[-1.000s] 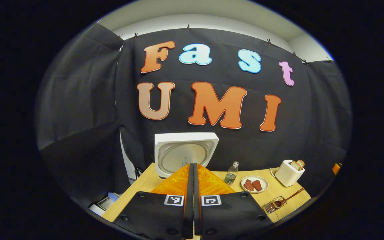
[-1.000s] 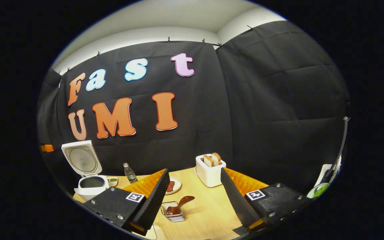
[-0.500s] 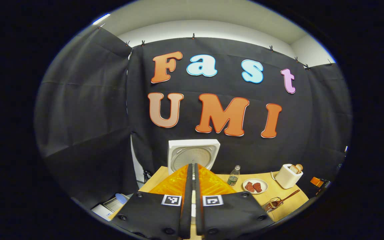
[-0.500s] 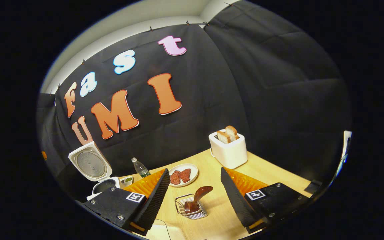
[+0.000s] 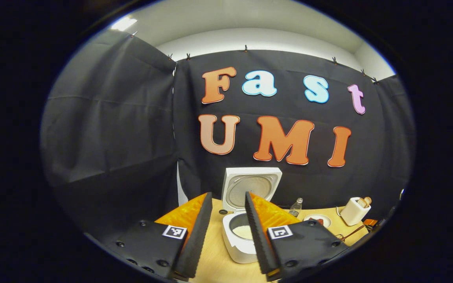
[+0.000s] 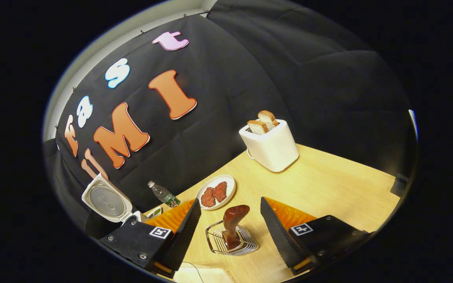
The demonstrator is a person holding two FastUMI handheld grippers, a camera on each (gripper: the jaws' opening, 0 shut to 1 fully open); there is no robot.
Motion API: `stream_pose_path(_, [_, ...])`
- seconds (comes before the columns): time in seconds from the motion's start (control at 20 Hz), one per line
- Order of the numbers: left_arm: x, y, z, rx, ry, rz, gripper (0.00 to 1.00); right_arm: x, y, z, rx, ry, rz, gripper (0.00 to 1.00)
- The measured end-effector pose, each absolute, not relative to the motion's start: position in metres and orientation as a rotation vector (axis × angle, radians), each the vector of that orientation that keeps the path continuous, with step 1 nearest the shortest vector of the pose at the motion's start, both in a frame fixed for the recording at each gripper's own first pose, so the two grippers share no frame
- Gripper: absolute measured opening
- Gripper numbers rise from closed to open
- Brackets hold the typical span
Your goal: Close the left gripper, press the button to open the rice cooker; take a wooden spoon from the chopstick holder with the right hand, scoop a spoonful of rice and pour it into the rice cooker, then put the wooden spoon back into the chopstick holder.
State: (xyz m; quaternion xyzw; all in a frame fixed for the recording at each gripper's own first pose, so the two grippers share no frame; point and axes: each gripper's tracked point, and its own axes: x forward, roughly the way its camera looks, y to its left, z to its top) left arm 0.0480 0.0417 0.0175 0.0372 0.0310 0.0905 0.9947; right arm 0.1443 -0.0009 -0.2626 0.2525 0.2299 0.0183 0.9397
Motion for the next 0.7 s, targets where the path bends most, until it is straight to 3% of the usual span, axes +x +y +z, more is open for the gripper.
stream_pose_path(0.1, [0.044, 0.048, 0.022, 0.082, 0.05, 0.189, 0.72, 0.148, 0.005, -0.27, 0.537, 0.493, 0.047, 0.92])
stream_pose_path(0.25, [0.042, 0.05, 0.021, 0.109, 0.033, 0.194, 0.9, 0.156, 0.01, -0.286, 0.563, 0.522, 0.052, 0.83])
stream_pose_path(0.35, [0.04, 0.053, 0.019, 0.115, 0.035, 0.208, 0.89, 0.162, 0.014, -0.287, 0.6, 0.518, 0.056, 0.78])
stream_pose_path(0.45, [0.038, 0.058, 0.014, 0.113, 0.044, 0.226, 0.96, 0.164, 0.018, -0.292, 0.627, 0.527, 0.059, 0.69])
stream_pose_path(0.55, [0.034, 0.064, 0.01, 0.124, 0.055, 0.246, 0.96, 0.163, 0.017, -0.307, 0.621, 0.547, 0.045, 0.59])
stream_pose_path(0.6, [0.033, 0.066, 0.007, 0.13, 0.061, 0.251, 0.96, 0.166, 0.017, -0.302, 0.65, 0.536, 0.035, 0.33])
stream_pose_path(0.7, [0.031, 0.065, 0.005, 0.138, 0.066, 0.252, 0.96, 0.161, 0.022, -0.301, 0.681, 0.56, 0.05, 0.28])
